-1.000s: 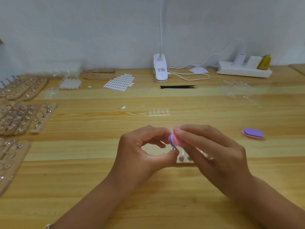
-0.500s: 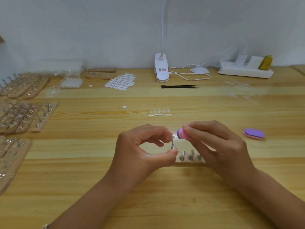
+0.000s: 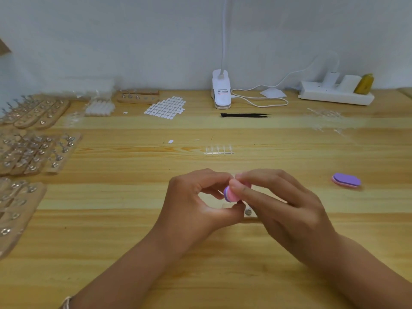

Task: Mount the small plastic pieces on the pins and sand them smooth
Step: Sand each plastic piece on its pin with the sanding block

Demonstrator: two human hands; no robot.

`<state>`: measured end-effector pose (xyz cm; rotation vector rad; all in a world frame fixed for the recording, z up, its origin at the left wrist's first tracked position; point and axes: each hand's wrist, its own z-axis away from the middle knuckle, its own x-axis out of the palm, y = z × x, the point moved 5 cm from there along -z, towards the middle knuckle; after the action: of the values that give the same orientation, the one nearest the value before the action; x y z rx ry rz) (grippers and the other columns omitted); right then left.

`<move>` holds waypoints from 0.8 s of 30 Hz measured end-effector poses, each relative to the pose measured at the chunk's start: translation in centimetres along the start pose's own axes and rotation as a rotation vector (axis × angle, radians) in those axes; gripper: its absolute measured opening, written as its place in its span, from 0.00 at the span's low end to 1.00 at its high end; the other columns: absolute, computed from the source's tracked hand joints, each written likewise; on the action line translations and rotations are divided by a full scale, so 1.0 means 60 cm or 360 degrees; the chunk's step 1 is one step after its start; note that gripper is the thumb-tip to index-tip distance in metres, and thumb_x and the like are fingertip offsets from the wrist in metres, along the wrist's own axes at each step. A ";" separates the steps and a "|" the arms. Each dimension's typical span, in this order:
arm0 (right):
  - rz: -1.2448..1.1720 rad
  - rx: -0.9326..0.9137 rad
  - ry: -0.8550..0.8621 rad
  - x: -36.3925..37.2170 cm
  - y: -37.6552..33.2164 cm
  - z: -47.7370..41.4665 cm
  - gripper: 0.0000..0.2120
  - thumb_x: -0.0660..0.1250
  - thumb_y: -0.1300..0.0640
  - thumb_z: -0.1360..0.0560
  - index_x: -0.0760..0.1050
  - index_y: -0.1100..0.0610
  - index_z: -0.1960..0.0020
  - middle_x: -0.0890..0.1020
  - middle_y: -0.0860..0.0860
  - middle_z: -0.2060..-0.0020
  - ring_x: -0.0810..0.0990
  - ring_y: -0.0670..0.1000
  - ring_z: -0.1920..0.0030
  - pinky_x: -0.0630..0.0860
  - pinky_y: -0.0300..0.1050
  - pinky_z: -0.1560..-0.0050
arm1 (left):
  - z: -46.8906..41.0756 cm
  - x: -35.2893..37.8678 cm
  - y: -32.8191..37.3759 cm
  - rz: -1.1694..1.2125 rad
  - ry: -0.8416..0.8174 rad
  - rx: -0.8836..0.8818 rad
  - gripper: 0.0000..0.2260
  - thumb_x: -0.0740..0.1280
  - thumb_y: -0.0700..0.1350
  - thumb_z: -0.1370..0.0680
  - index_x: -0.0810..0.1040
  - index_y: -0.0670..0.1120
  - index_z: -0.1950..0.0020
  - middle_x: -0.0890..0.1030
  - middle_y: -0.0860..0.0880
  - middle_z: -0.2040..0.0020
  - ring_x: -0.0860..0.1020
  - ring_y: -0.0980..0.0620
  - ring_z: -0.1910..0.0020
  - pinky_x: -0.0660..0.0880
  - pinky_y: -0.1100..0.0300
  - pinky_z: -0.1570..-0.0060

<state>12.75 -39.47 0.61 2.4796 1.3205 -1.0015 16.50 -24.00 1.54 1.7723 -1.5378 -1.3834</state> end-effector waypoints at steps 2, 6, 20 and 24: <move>0.0082 -0.0031 -0.0077 -0.004 0.011 0.001 0.20 0.69 0.77 0.29 0.77 0.68 0.37 0.82 0.60 0.45 0.82 0.58 0.44 0.78 0.46 0.41 | 0.002 -0.001 -0.002 -0.0007 -0.0001 -0.0016 0.11 0.77 0.39 0.37 0.85 0.51 0.59 0.83 0.56 0.64 0.81 0.55 0.61 0.76 0.68 0.59; 0.0119 0.0067 0.0012 -0.011 0.026 0.003 0.18 0.69 0.74 0.27 0.78 0.67 0.38 0.82 0.60 0.46 0.82 0.57 0.45 0.78 0.47 0.44 | 0.000 0.000 -0.009 0.0021 -0.0017 -0.0101 0.10 0.77 0.41 0.38 0.85 0.49 0.58 0.83 0.55 0.64 0.81 0.55 0.61 0.77 0.66 0.59; -0.0152 0.0301 0.0339 -0.022 0.011 -0.004 0.13 0.74 0.64 0.25 0.79 0.60 0.42 0.83 0.52 0.48 0.83 0.47 0.45 0.77 0.38 0.42 | 0.000 0.004 -0.018 0.0876 -0.0136 -0.0203 0.09 0.77 0.38 0.36 0.84 0.42 0.56 0.84 0.46 0.60 0.82 0.50 0.62 0.79 0.59 0.60; -0.0050 0.0495 0.0282 -0.027 0.034 0.002 0.11 0.75 0.67 0.26 0.82 0.62 0.44 0.84 0.54 0.51 0.84 0.51 0.49 0.81 0.47 0.46 | 0.001 0.002 -0.023 0.1110 -0.0152 -0.0308 0.08 0.76 0.37 0.35 0.83 0.40 0.57 0.84 0.44 0.61 0.81 0.50 0.61 0.80 0.58 0.58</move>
<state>13.69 -41.83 1.20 2.8442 1.3456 -1.0904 17.15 -23.66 0.34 0.9208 -1.7618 -1.2040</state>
